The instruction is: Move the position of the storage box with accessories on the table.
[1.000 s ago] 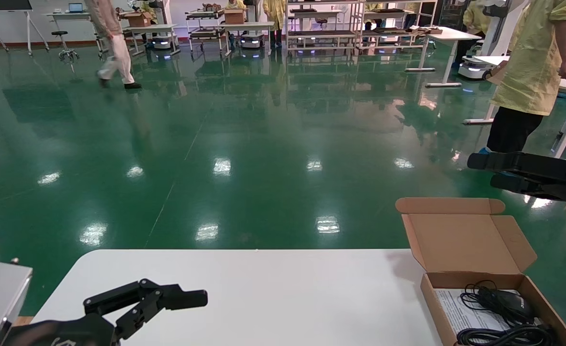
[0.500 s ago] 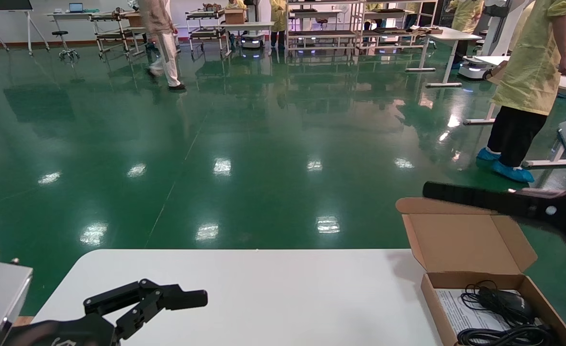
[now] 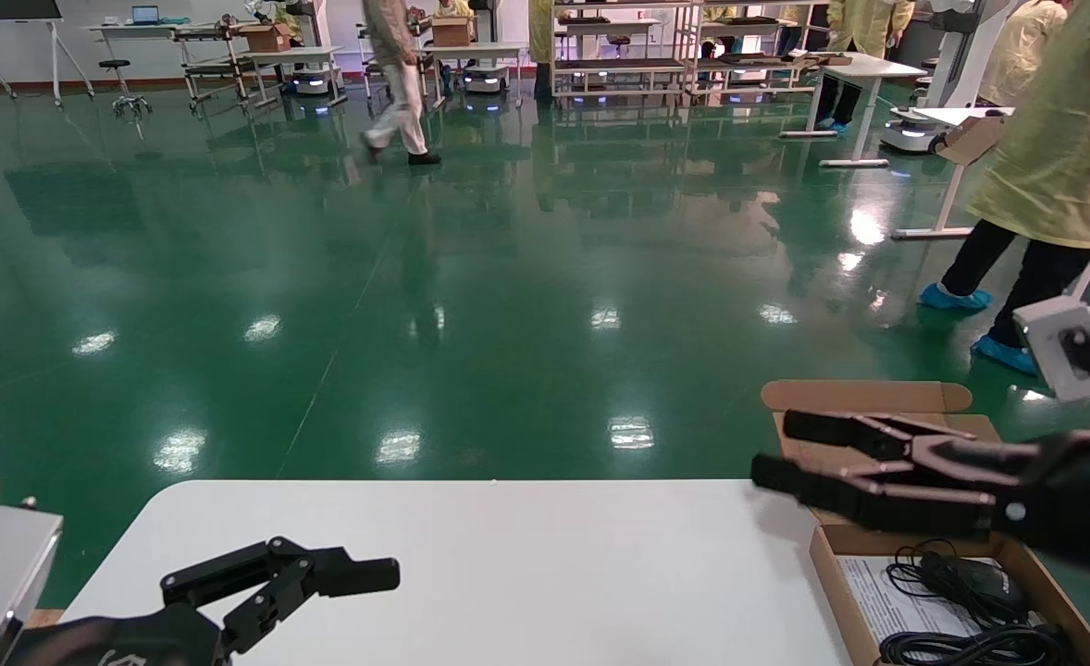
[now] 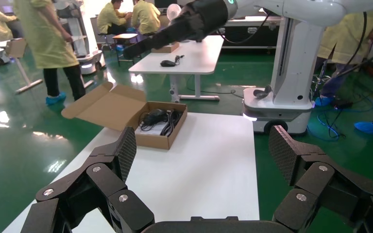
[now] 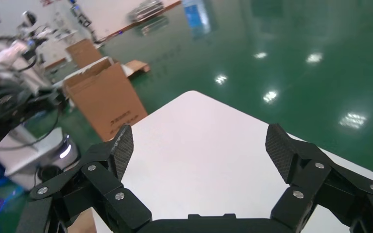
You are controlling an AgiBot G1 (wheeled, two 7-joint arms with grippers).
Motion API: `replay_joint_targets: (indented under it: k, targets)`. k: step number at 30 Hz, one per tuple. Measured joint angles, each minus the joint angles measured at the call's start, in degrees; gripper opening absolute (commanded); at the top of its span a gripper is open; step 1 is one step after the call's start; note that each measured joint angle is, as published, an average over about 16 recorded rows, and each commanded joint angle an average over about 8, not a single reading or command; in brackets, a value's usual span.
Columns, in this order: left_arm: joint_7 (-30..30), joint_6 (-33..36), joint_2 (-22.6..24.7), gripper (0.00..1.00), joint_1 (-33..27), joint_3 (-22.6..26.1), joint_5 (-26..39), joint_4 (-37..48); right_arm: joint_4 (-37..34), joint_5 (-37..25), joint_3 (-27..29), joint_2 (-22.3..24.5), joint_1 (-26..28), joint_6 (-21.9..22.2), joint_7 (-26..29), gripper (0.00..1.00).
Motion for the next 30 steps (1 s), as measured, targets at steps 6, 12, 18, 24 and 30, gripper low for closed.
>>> replay_joint_targets:
  k: [6,12,18,24,30]
  targets:
    - [0.0,0.0,0.0,1.00,0.0,0.0,0.0,0.0,7.0,0.9,3.7,0.8,-5.2,-0.1,-3.0,1.00]
    - [0.0,0.0,0.0,1.00,0.0,0.0,0.0,0.0,14.0,1.8,7.4,1.6,-10.5,-0.3,-6.0,1.00]
    - [0.0,0.0,0.0,1.00,0.0,0.0,0.0,0.0,20.9,2.8,11.0,2.3,-15.7,-0.4,-9.1,1.00]
    - [0.0,0.0,0.0,1.00,0.0,0.0,0.0,0.0,27.6,3.7,14.6,3.1,-20.7,-0.6,-11.9,1.00]
    - [0.0,0.0,0.0,1.00,0.0,0.0,0.0,0.0,33.3,4.4,17.5,3.7,-24.9,-0.7,-14.3,1.00]
